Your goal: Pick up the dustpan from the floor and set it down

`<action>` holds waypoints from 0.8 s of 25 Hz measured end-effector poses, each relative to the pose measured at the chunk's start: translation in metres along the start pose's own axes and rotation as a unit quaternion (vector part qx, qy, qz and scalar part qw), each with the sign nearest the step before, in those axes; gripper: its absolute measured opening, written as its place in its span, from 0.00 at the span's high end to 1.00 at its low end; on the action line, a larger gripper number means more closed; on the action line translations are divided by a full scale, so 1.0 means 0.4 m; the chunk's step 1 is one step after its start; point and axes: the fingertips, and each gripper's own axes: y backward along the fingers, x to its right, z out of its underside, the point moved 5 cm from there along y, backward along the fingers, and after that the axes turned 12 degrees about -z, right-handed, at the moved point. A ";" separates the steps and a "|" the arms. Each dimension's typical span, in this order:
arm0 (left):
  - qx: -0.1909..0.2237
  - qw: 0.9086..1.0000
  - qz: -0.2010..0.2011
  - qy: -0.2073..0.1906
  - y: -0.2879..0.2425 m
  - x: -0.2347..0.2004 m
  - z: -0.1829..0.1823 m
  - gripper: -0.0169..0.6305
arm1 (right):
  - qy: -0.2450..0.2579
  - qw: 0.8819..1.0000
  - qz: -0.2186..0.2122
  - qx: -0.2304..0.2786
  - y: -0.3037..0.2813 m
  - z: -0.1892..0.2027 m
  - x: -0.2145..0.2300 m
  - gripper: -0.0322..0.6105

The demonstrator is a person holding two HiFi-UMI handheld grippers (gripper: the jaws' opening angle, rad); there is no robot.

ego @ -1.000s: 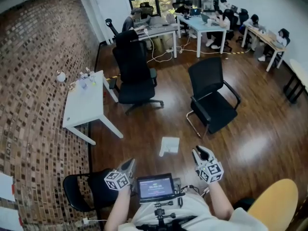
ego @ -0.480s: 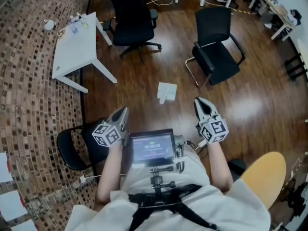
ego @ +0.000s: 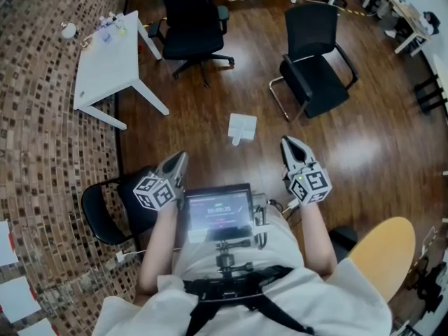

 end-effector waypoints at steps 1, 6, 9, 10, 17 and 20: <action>-0.002 1.000 0.001 0.000 -0.002 0.002 0.004 0.97 | 0.001 1.000 0.000 0.001 -0.001 -0.001 -0.002 0.93; -0.010 1.000 0.003 -0.001 -0.007 0.012 0.017 0.97 | -0.005 1.000 0.002 0.005 -0.001 0.013 -0.006 0.93; -0.012 1.000 0.008 -0.003 -0.010 0.023 0.016 0.97 | -0.005 1.000 0.004 0.003 0.005 0.017 -0.006 0.93; -0.012 1.000 0.009 -0.003 -0.012 0.026 0.018 0.97 | -0.004 1.000 0.004 0.002 0.007 0.016 -0.005 0.93; -0.021 1.000 0.009 -0.008 -0.021 0.054 0.031 0.97 | -0.007 1.000 0.011 0.014 0.036 0.022 0.013 0.93; -0.023 1.000 0.011 -0.013 -0.035 0.078 0.035 0.97 | -0.012 1.000 0.014 0.017 0.057 0.021 0.032 0.93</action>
